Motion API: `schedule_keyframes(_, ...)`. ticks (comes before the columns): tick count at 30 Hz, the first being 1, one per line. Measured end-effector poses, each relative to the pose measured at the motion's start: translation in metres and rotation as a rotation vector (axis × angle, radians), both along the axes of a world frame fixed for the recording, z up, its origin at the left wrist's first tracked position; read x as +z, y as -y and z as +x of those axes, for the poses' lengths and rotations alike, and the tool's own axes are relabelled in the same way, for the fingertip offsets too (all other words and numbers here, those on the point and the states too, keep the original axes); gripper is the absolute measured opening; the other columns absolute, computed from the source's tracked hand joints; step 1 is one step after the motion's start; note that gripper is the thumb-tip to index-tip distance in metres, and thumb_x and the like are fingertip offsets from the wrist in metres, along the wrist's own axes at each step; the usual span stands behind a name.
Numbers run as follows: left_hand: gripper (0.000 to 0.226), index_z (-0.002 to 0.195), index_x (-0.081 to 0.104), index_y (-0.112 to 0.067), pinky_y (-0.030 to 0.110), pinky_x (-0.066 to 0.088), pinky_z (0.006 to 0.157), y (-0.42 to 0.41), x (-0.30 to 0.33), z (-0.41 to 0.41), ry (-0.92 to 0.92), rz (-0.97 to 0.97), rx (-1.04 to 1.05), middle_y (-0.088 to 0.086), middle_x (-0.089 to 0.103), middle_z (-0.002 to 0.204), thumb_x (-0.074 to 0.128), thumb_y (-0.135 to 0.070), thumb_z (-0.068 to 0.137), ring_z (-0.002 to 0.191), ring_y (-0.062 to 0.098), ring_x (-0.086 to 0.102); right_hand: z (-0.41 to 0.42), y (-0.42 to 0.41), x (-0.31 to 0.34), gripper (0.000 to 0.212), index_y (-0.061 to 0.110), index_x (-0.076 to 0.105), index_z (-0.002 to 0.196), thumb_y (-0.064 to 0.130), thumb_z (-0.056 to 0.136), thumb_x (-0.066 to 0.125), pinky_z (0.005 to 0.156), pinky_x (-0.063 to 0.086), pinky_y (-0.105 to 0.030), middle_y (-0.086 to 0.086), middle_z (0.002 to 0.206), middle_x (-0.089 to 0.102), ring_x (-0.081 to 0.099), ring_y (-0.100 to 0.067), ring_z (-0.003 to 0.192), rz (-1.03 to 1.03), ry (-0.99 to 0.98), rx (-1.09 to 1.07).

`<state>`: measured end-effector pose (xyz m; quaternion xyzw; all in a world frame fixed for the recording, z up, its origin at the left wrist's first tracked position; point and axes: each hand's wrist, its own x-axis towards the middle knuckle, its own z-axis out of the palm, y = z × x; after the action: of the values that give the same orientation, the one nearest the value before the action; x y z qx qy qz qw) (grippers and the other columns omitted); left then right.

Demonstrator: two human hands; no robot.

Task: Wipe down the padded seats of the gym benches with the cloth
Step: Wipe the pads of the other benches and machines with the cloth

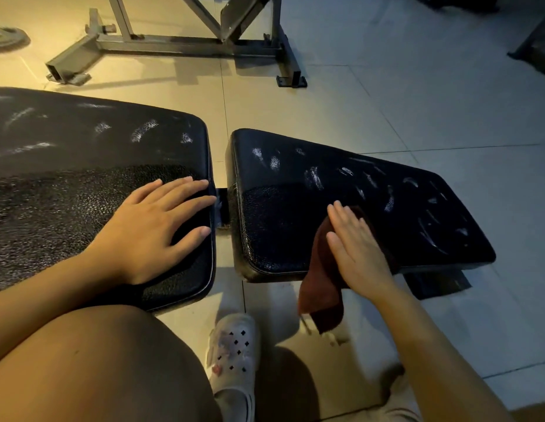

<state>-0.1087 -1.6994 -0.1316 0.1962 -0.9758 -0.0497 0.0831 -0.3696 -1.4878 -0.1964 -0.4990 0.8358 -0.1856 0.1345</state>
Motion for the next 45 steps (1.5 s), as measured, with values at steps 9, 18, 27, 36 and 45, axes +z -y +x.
schedule_keyframes(9, 0.065, 0.143, 0.046, -0.03, 0.032, 0.01, 0.116, 0.0, 0.002, 0.0, 0.016, 0.017, -0.005, -0.009, 0.034, 0.154, 0.02, -0.063, 0.093, 0.144, 0.007, 0.02, 0.084, 0.078, 0.038, 0.057, 0.024, 0.009, 0.156, 0.044, 0.105, 0.025, 0.12, -0.01, -0.03, 0.007, 0.163, -0.001, -0.009, -0.005, 0.148, -0.087, -0.077, 0.403)
schedule_keyframes(18, 0.07, 0.145, 0.043, -0.031, 0.03, 0.005, 0.117, -0.001, 0.004, 0.0, 0.049, 0.029, 0.014, -0.011, 0.03, 0.156, 0.015, -0.067, 0.091, 0.145, 0.006, 0.018, 0.009, 0.028, 0.011, 0.068, 0.021, 0.002, 0.156, 0.054, 0.1, 0.022, 0.12, -0.007, -0.031, 0.006, 0.162, -0.005, -0.005, -0.008, 0.149, 0.057, 0.041, -0.036)
schedule_keyframes(27, 0.07, 0.144, 0.043, -0.032, 0.033, 0.007, 0.118, 0.0, 0.002, -0.001, 0.021, 0.044, 0.02, -0.012, 0.029, 0.156, 0.016, -0.065, 0.089, 0.145, 0.005, 0.016, -0.039, -0.02, -0.018, 0.067, 0.012, 0.005, 0.156, 0.051, 0.103, 0.015, 0.121, -0.001, -0.042, -0.008, 0.164, 0.002, 0.001, -0.021, 0.151, 0.171, 0.102, -0.649)
schedule_keyframes(36, 0.07, 0.144, 0.043, -0.032, 0.035, 0.009, 0.118, 0.0, 0.002, 0.001, 0.015, 0.048, 0.01, -0.011, 0.03, 0.156, 0.014, -0.066, 0.089, 0.145, 0.006, 0.017, 0.02, -0.023, -0.008, 0.056, 0.024, 0.016, 0.155, 0.046, 0.104, 0.021, 0.118, -0.007, -0.046, -0.004, 0.164, 0.004, -0.002, -0.021, 0.151, -0.186, 0.038, -0.745)
schedule_keyframes(45, 0.069, 0.143, 0.046, -0.03, 0.033, 0.008, 0.117, -0.002, 0.005, 0.001, 0.016, 0.054, 0.012, -0.009, 0.033, 0.155, 0.018, -0.064, 0.089, 0.145, 0.008, 0.021, 0.05, 0.009, 0.022, 0.067, 0.026, 0.02, 0.154, 0.056, 0.096, 0.006, 0.12, -0.007, -0.044, 0.009, 0.162, 0.015, 0.004, -0.007, 0.149, -0.001, -0.209, -0.003)
